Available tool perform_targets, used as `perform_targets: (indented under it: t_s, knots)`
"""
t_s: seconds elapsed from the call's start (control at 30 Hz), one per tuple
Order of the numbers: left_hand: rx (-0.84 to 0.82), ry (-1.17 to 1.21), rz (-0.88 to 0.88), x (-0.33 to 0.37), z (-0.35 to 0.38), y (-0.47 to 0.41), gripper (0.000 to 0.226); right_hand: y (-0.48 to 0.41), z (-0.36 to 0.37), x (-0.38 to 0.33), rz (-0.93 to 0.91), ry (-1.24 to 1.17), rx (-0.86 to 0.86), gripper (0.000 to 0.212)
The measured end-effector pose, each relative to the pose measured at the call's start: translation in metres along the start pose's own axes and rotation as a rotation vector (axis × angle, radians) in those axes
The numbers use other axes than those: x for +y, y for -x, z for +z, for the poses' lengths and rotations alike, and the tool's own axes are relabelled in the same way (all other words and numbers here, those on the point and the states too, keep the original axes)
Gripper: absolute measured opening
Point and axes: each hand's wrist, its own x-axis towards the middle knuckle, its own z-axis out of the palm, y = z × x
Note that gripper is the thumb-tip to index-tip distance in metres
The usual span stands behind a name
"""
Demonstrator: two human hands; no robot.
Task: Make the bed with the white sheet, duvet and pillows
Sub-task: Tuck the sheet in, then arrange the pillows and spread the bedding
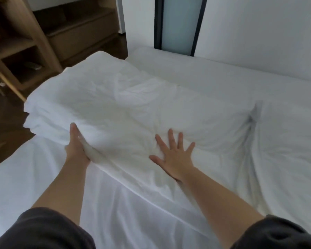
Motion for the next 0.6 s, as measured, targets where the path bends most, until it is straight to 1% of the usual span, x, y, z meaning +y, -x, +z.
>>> perform_targets:
  t_s: [0.03, 0.13, 0.17, 0.27, 0.33, 0.37, 0.4, 0.43, 0.5, 0.53, 0.57, 0.6]
  knots:
    - [-0.046, -0.014, 0.005, 0.011, 0.003, -0.011, 0.116, -0.008, 0.0, -0.007, -0.021, -0.003, -0.004, 0.097]
    - [-0.084, 0.005, -0.009, 0.036, 0.016, -0.023, 0.133, -0.032, 0.002, -0.026, -0.057, -0.005, -0.037, 0.096]
    - [-0.055, -0.012, -0.008, 0.037, 0.017, -0.024, 0.132, -0.039, 0.003, -0.029, -0.053, 0.013, -0.058, 0.095]
    - [0.147, -0.105, -0.006, 0.024, 0.018, -0.029, 0.117, -0.055, 0.007, -0.029, -0.023, 0.072, -0.14, 0.088]
    - [0.219, -0.111, -0.006, 0.015, 0.016, -0.036, 0.109, -0.065, 0.008, -0.027, -0.021, 0.1, -0.165, 0.086]
    - [0.251, -0.119, 0.001, 0.012, 0.017, -0.039, 0.101, -0.07, 0.01, -0.027, -0.019, 0.115, -0.184, 0.085]
    - [0.275, -0.153, 0.006, 0.008, 0.018, -0.044, 0.088, -0.074, 0.01, -0.026, -0.014, 0.124, -0.204, 0.085]
    - [0.287, -0.182, 0.027, 0.004, 0.018, -0.049, 0.069, -0.077, 0.011, -0.026, -0.019, 0.127, -0.226, 0.085]
    - [0.261, -0.199, 0.062, -0.001, 0.018, -0.053, 0.035, -0.08, 0.011, -0.024, -0.03, 0.102, -0.263, 0.084]
    - [0.241, -0.233, 0.07, 0.004, 0.017, -0.051, 0.023, -0.08, 0.009, -0.023, -0.038, 0.088, -0.274, 0.083]
    - [0.21, -0.28, 0.068, 0.01, 0.017, -0.048, 0.018, -0.075, 0.005, -0.02, -0.054, 0.063, -0.275, 0.082]
    - [0.192, -0.339, 0.073, 0.018, 0.015, -0.047, 0.018, -0.068, -0.001, -0.019, -0.08, 0.04, -0.287, 0.08]
